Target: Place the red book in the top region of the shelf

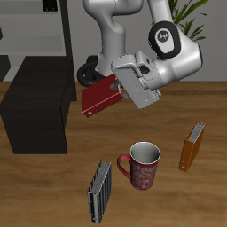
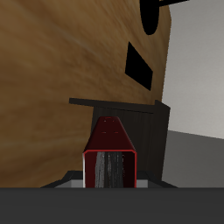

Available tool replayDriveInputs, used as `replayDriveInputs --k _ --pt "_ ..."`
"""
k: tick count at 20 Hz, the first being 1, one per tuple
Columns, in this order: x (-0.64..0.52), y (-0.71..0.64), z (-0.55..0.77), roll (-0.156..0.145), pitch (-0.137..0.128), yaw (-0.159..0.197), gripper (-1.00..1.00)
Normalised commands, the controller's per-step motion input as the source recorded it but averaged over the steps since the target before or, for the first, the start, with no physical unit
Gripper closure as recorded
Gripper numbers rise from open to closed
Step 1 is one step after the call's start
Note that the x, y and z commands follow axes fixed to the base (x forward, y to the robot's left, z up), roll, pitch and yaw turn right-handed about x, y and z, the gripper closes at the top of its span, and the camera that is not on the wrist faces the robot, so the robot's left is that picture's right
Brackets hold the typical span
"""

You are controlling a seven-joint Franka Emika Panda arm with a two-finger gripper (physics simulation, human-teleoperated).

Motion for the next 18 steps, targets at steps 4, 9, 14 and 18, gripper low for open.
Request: replayDriveInputs --k 4,9,14,18 --pt "-0.04 -0.01 0.05 0.0 -0.017 -0.005 1.0" --pt "-0.01 0.0 0.0 0.015 -0.006 -0.004 1.0" --pt "-0.09 0.01 -0.02 -0.009 -0.017 -0.005 1.0" --pt "-0.01 -0.12 -0.11 -0.016 0.0 0.005 1.0"
